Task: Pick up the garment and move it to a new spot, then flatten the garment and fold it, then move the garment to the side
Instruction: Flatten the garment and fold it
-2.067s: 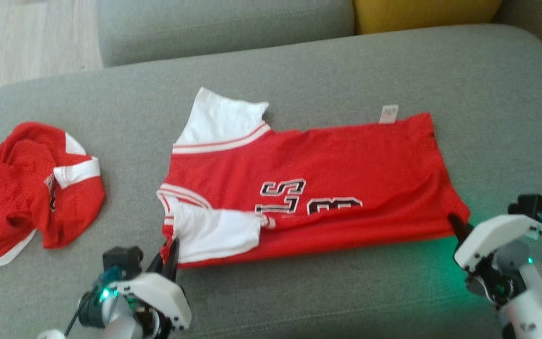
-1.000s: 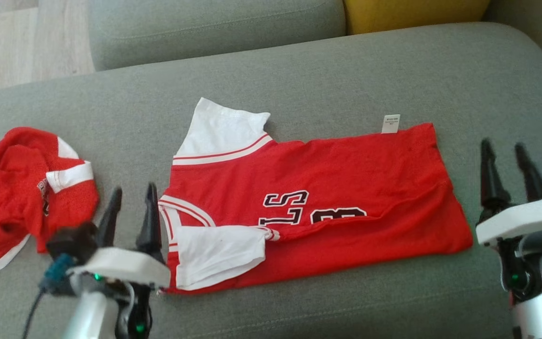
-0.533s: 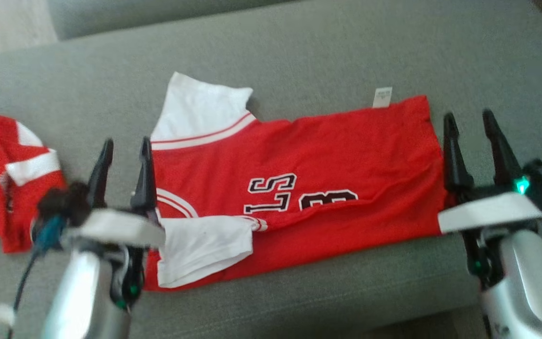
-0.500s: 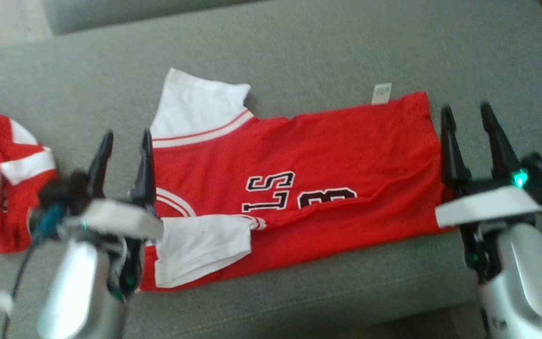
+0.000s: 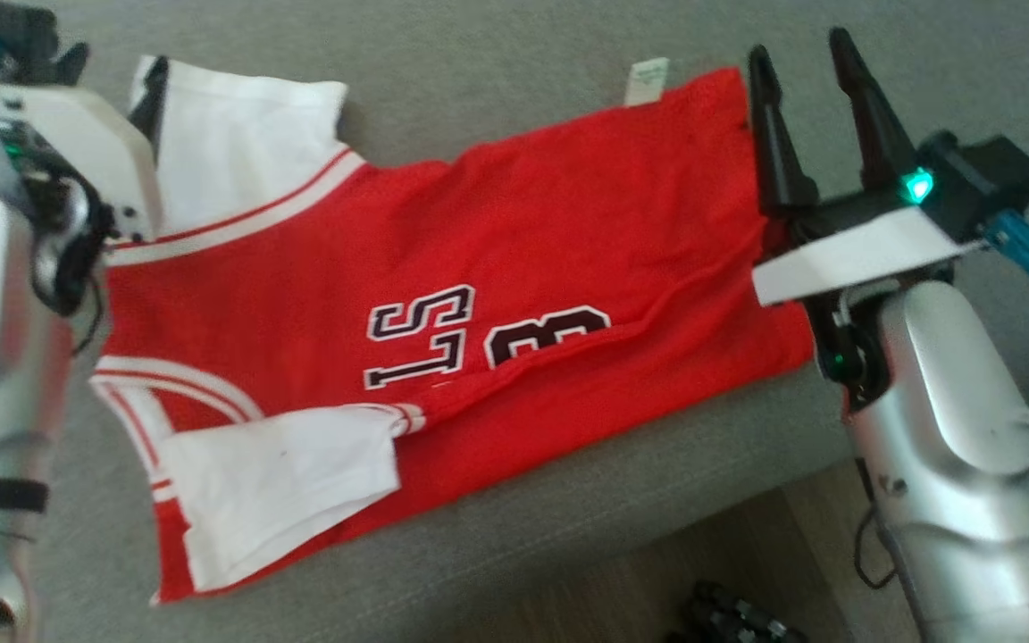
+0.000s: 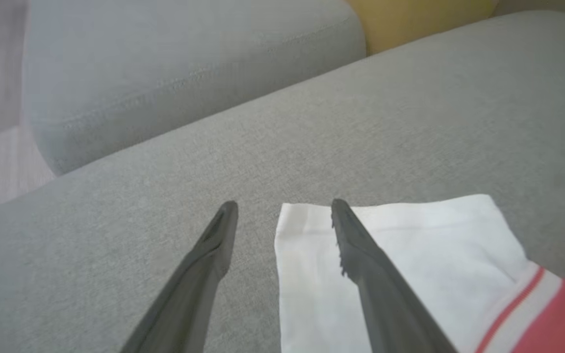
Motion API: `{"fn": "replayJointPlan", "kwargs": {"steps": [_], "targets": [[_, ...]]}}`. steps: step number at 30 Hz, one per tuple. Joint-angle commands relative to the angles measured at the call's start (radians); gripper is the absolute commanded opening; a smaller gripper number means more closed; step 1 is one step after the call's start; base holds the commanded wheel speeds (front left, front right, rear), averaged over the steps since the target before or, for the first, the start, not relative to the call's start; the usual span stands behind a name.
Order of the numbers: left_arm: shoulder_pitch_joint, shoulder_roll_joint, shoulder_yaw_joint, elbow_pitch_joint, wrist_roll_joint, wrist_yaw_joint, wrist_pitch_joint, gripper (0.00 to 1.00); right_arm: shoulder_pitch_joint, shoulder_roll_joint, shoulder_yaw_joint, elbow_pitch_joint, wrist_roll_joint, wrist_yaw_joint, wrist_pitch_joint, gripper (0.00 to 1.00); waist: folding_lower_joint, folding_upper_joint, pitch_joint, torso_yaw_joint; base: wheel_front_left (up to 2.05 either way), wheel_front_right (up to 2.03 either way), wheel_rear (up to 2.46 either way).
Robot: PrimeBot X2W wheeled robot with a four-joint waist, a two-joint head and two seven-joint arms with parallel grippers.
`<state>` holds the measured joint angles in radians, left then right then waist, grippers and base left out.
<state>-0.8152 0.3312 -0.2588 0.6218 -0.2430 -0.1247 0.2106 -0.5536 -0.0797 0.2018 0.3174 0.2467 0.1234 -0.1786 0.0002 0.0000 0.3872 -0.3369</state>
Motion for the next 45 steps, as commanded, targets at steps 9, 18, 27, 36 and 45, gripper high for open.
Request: {"fn": "replayJointPlan", "kwargs": {"steps": [9, 18, 27, 36, 45], "targets": [[-0.137, 0.15, -0.141, 0.048, -0.122, -0.006, 0.146, 1.0, -0.081, 0.016, 0.05, 0.044, 0.025, 0.007, -0.027, 1.0, -0.0002, 0.0, 0.058, -0.075, 0.0, 0.0, 0.0], [-0.186, 0.201, -0.267, 0.052, -0.228, -0.006, 0.178, 0.0, -0.102, 0.015, 0.041, 0.093, 0.046, 0.007, -0.039, 1.0, -0.0002, 0.0, 0.07, -0.074, 0.0, 0.0, 0.0], [-0.193, 0.189, -0.302, -0.008, -0.285, -0.006, 0.083, 0.0, -0.163, -0.066, 0.045, 0.189, 0.115, 0.007, 0.089, 1.0, -0.0002, 0.0, 0.054, 0.0, 0.0, 0.0, 0.0], [-0.141, 0.155, -0.306, -0.151, -0.354, -0.006, -0.008, 0.0, -0.252, -0.265, 0.127, 0.342, 0.243, 0.007, 0.289, 1.0, -0.0002, 0.0, 0.056, 0.119, 0.0, 0.0, 0.0], [-0.091, 0.153, -0.324, -0.263, -0.362, 0.005, -0.014, 0.0, -0.304, -0.377, 0.278, 0.41, 0.365, 0.007, 0.374, 1.0, -0.0002, 0.0, 0.072, 0.168, 0.0, 0.0, 0.0]]}}
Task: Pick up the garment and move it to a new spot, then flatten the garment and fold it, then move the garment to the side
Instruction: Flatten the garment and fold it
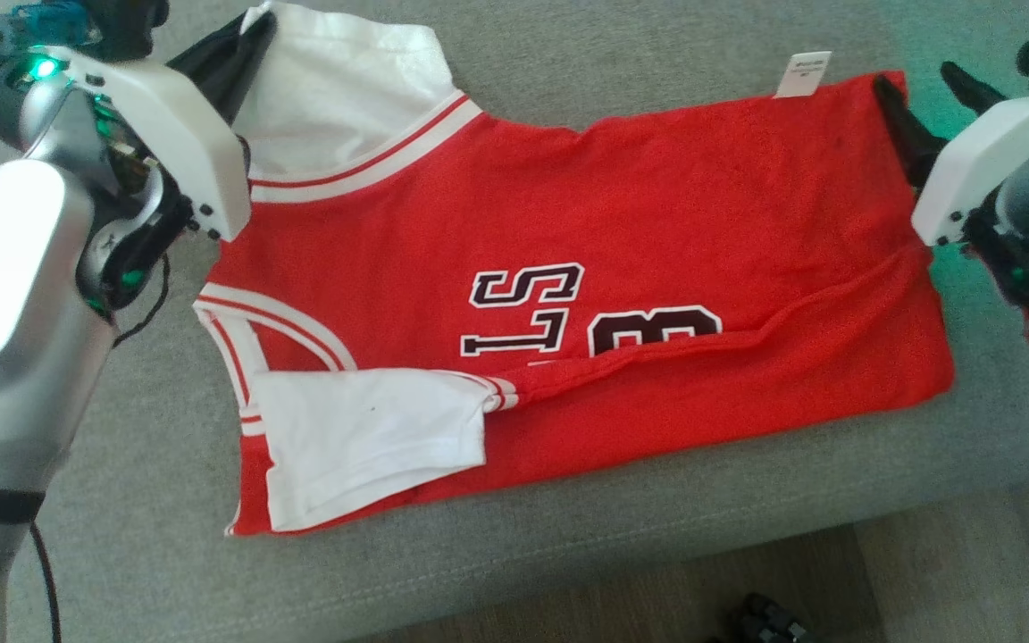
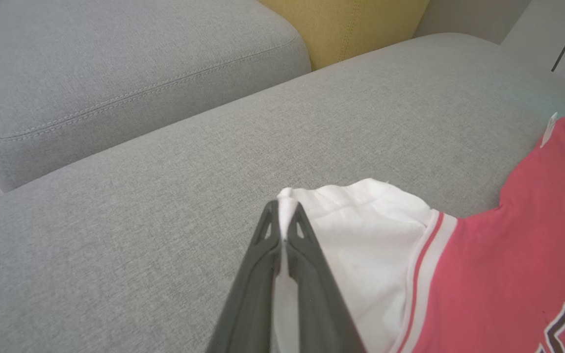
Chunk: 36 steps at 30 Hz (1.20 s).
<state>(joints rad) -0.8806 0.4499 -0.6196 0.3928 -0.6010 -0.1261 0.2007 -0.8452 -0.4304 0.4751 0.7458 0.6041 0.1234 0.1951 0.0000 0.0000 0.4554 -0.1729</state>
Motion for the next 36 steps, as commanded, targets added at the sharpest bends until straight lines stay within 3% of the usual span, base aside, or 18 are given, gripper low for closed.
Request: {"fn": "replayJointPlan", "kwargs": {"steps": [1, 12, 13, 14, 15, 20, 26, 36], "targets": [[-0.022, 0.034, 0.036, -0.043, -0.004, 0.008, -0.004, 0.0, -0.017, -0.034, 0.017, -0.012, 0.018, 0.007, 0.003, 1.0, 0.0, 0.0, 0.007, 0.008, 0.0, 0.0, 0.0], [-0.022, 0.045, 0.034, -0.112, -0.011, 0.021, 0.01, 0.0, -0.051, -0.065, 0.121, 0.064, 0.123, 0.007, 0.003, 1.0, 0.0, 0.0, 0.039, 0.032, 0.0, 0.0, 0.0], [-0.022, 0.045, 0.033, -0.114, -0.011, 0.023, 0.012, 0.0, -0.051, -0.067, 0.131, 0.066, 0.136, 0.007, 0.005, 0.7, 0.0, 0.0, 0.04, 0.033, 0.0, 0.0, 0.0], [-0.022, 0.046, 0.032, -0.115, -0.012, 0.024, 0.013, 0.0, -0.053, -0.071, 0.14, 0.067, 0.146, 0.007, 0.004, 0.26, 0.0, 0.0, 0.041, 0.033, 0.0, 0.0, 0.0], [-0.022, 0.046, 0.032, -0.117, -0.012, 0.025, 0.014, 0.0, -0.055, -0.075, 0.149, 0.069, 0.156, 0.007, 0.002, 0.0, 0.0, 0.0, 0.042, 0.034, 0.0, 0.0, 0.0], [-0.025, 0.053, 0.038, -0.121, -0.015, 0.033, 0.015, 0.0, -0.07, -0.087, 0.183, 0.07, 0.174, 0.007, -0.036, 0.0, 0.0, 0.0, 0.046, 0.031, 0.0, 0.0, 0.0], [-0.041, 0.066, 0.057, -0.104, -0.013, 0.049, -0.004, 0.0, -0.094, -0.095, 0.214, 0.043, 0.218, 0.007, -0.165, 0.0, 0.0, 0.0, 0.047, 0.03, 0.0, 0.0, 0.0], [-0.116, 0.04, 0.079, -0.046, 0.018, 0.076, -0.102, 0.0, -0.16, -0.092, 0.223, 0.152, 0.234, 0.007, -0.342, 0.0, 0.0, 0.0, 0.054, 0.041, 0.0, 0.0, 0.0]]}}
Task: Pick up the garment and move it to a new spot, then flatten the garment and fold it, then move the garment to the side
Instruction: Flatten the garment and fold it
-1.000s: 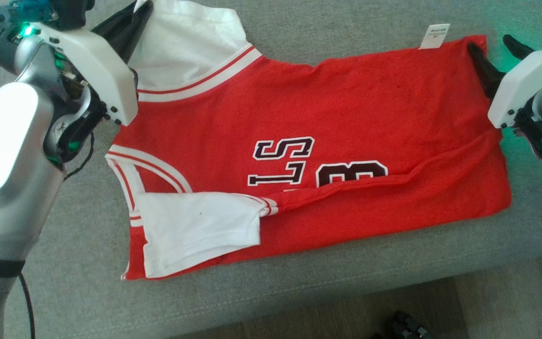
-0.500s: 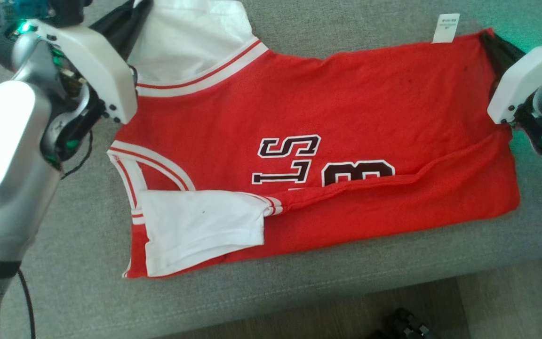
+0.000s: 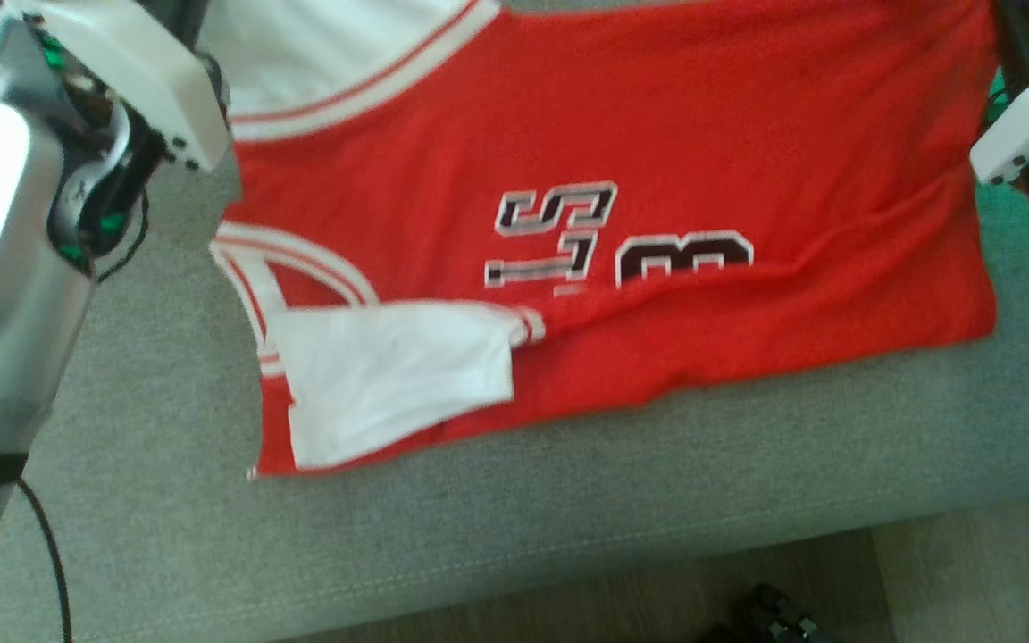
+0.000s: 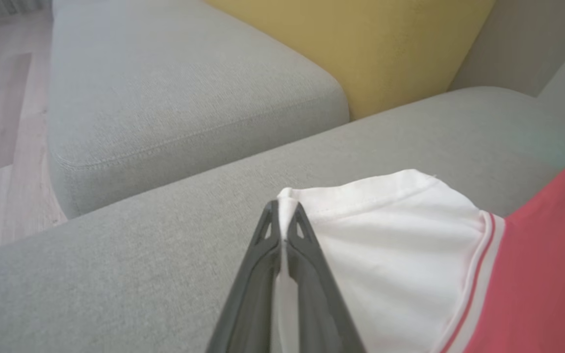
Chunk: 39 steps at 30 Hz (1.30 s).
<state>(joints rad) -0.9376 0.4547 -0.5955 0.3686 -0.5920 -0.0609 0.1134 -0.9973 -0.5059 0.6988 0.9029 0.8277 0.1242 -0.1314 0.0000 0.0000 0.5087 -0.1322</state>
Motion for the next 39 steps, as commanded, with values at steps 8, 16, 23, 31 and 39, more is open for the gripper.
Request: {"fn": "replayJointPlan", "kwargs": {"steps": [8, 16, 23, 31, 39], "targets": [[-0.102, 0.0, 0.039, 0.063, 0.042, 0.008, -0.102, 0.0, -0.046, 0.02, 0.03, 0.057, 0.013, 0.007, -0.081, 0.0, 0.0, 0.0, 0.002, 0.003, 0.0, 0.0, 0.0], [-0.05, 0.049, -0.02, 0.022, 0.05, -0.038, -0.098, 0.0, 0.002, -0.005, 0.074, 0.025, 0.045, 0.007, -0.118, 0.0, 0.0, 0.0, -0.041, 0.011, 0.0, 0.0, 0.0], [0.055, 0.134, -0.057, -0.116, 0.052, -0.04, -0.051, 0.0, 0.08, -0.062, 0.106, -0.026, 0.103, 0.007, -0.126, 0.0, 0.0, 0.0, -0.097, 0.025, 0.0, 0.0, 0.0], [0.214, 0.228, -0.091, -0.332, 0.016, -0.009, 0.061, 0.0, 0.181, -0.146, 0.167, -0.108, 0.194, 0.007, -0.089, 0.0, 0.0, 0.0, -0.156, 0.051, 0.0, 0.0, 0.0], [0.359, 0.318, -0.125, -0.537, -0.05, 0.017, 0.18, 0.0, 0.259, -0.252, 0.23, -0.211, 0.288, 0.007, -0.003, 0.0, 0.0, 0.0, -0.209, 0.063, 0.0, 0.0, 0.0]]}}
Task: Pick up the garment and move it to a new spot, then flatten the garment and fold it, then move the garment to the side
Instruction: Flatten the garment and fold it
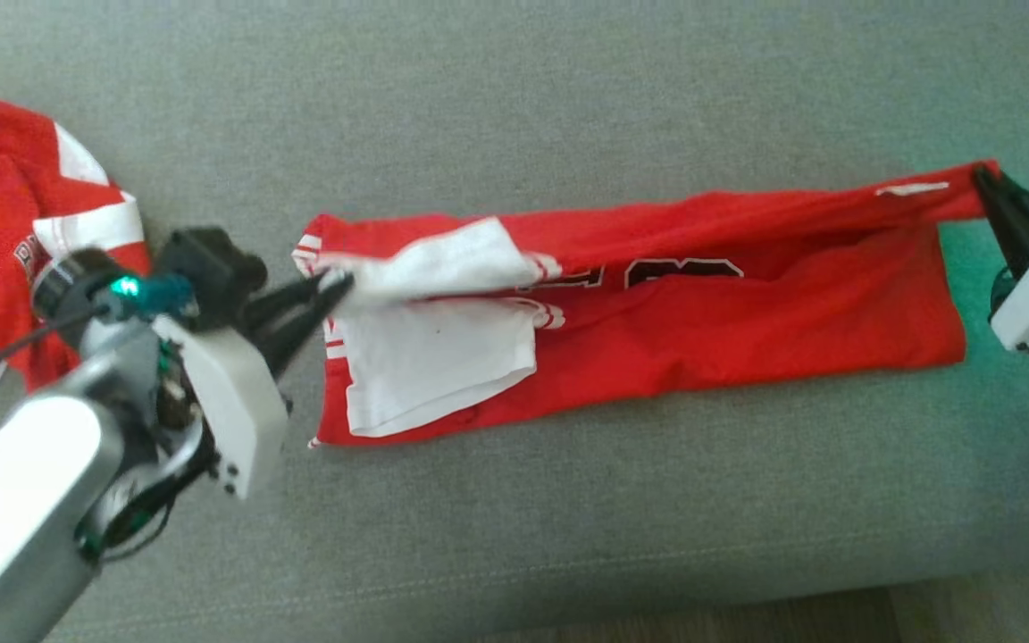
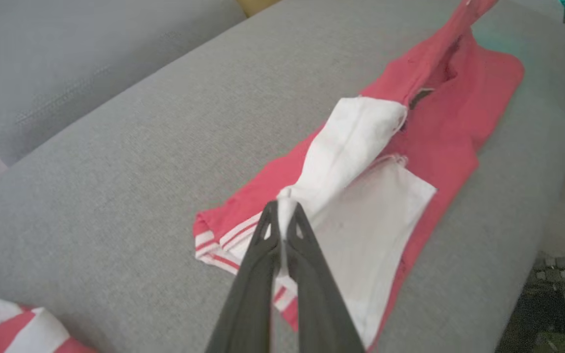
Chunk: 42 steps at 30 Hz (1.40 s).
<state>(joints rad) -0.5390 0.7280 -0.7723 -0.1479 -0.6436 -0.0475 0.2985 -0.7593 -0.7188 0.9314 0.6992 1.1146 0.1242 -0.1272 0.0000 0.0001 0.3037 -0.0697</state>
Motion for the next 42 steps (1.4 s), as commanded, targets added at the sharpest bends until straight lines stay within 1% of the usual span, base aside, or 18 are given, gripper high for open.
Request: {"fn": "replayJointPlan", "kwargs": {"steps": [1, 4, 9, 10, 11, 12, 13, 16, 19, 23, 25, 30, 33, 34, 36, 37, 39, 42], "targets": [[-0.027, 0.056, 0.046, -0.04, -0.003, 0.004, 0.008, 0.0, 0.029, -0.05, 0.005, -0.021, 0.013, 0.007, 0.005, 0.0, 0.0, -0.0001, -0.008, 0.0, 0.0, 0.0, 0.0], [0.005, 0.08, 0.029, -0.085, -0.018, 0.005, 0.043, 0.0, 0.043, -0.081, 0.036, -0.062, 0.024, 0.007, 0.039, 0.0, 0.0, -0.0001, -0.021, -0.003, 0.0, 0.0, 0.0], [0.041, 0.089, 0.005, -0.109, -0.029, 0.006, 0.062, 0.0, 0.044, -0.102, 0.07, -0.105, 0.039, 0.007, 0.094, 0.0, 0.0, -0.0001, -0.035, -0.012, 0.0, 0.0, 0.0], [0.047, 0.088, 0.0, -0.108, -0.029, 0.006, 0.062, 0.0, 0.044, -0.105, 0.078, -0.108, 0.039, 0.007, 0.108, 0.05, 0.0, -0.0001, -0.038, -0.015, 0.0, 0.0, 0.0], [0.051, 0.087, -0.006, -0.103, -0.027, 0.004, 0.061, 0.23, 0.043, -0.108, 0.084, -0.11, 0.036, 0.007, 0.115, 0.78, 0.0, -0.0001, -0.041, -0.016, 0.0, 0.0, 0.0], [0.055, 0.086, -0.011, -0.097, -0.024, 0.004, 0.06, 0.68, 0.045, -0.109, 0.088, -0.106, 0.039, 0.007, 0.126, 1.0, 0.0, -0.0001, -0.045, -0.018, 0.0, 0.0, 0.0], [0.058, 0.085, -0.015, -0.092, -0.022, 0.003, 0.059, 1.0, 0.047, -0.109, 0.092, -0.104, 0.041, 0.007, 0.137, 1.0, 0.0, -0.0001, -0.049, -0.02, 0.0, 0.0, 0.0], [0.071, 0.086, -0.027, -0.072, -0.021, 0.003, 0.062, 1.0, 0.052, -0.109, 0.101, -0.106, 0.05, 0.007, 0.165, 1.0, 0.0, -0.0001, -0.065, -0.026, 0.0, 0.0, 0.0], [0.079, 0.079, -0.015, -0.059, -0.029, 0.018, 0.042, 1.0, 0.048, -0.11, 0.101, -0.109, 0.049, 0.007, 0.176, 1.0, 0.0, -0.0001, -0.085, -0.03, 0.0, 0.0, 0.0], [0.079, 0.049, 0.034, -0.028, -0.039, 0.077, -0.021, 1.0, 0.019, -0.109, 0.098, -0.101, -0.019, 0.007, 0.138, 1.0, 0.0, -0.0001, -0.116, -0.031, 0.0, 0.0, 0.0], [0.078, 0.02, 0.068, -0.005, -0.038, 0.122, -0.074, 1.0, 0.007, -0.083, 0.067, -0.089, -0.031, 0.007, 0.093, 1.0, 0.0, -0.0001, -0.134, -0.033, 0.0, 0.0, 0.0], [0.102, -0.093, 0.159, 0.044, -0.08, 0.22, -0.241, 1.0, 0.004, -0.008, -0.026, -0.061, -0.057, 0.007, -0.045, 1.0, 0.0, -0.0001, -0.164, -0.03, 0.0, 0.0, 0.0], [0.121, -0.163, 0.215, 0.075, -0.116, 0.255, -0.352, 1.0, 0.016, 0.042, -0.09, -0.058, -0.081, 0.007, -0.104, 1.0, 0.0, -0.0001, -0.167, -0.024, 0.0, 0.0, 0.0], [0.121, -0.163, 0.215, 0.075, -0.116, 0.255, -0.352, 1.0, 0.016, 0.042, -0.09, -0.058, -0.081, 0.007, -0.104, 1.0, 0.0, -0.0001, -0.167, -0.024, 0.0, 0.0, 0.0], [0.132, -0.204, 0.264, 0.102, -0.126, 0.28, -0.449, 1.0, 0.028, 0.079, -0.154, -0.055, -0.104, 0.007, -0.125, 1.0, 0.0, -0.0001, -0.169, -0.023, 0.0, 0.0, 0.0], [0.136, -0.212, 0.278, 0.121, -0.109, 0.294, -0.49, 1.0, 0.033, 0.096, -0.178, -0.053, -0.141, 0.007, -0.13, 1.0, 0.0, -0.0001, -0.17, -0.023, 0.0, 0.0, 0.0], [0.153, -0.259, 0.315, 0.14, -0.118, 0.309, -0.535, 1.0, 0.046, 0.139, -0.252, -0.063, -0.221, 0.007, -0.133, 1.0, 0.0, -0.0001, -0.166, -0.021, 0.0, 0.0, 0.0], [0.172, -0.312, 0.352, 0.158, -0.085, 0.3, -0.557, 1.0, 0.105, 0.216, -0.436, -0.111, -0.367, 0.007, -0.134, 1.0, 0.0, -0.0001, -0.164, -0.014, 0.0, 0.0, 0.0]]}}
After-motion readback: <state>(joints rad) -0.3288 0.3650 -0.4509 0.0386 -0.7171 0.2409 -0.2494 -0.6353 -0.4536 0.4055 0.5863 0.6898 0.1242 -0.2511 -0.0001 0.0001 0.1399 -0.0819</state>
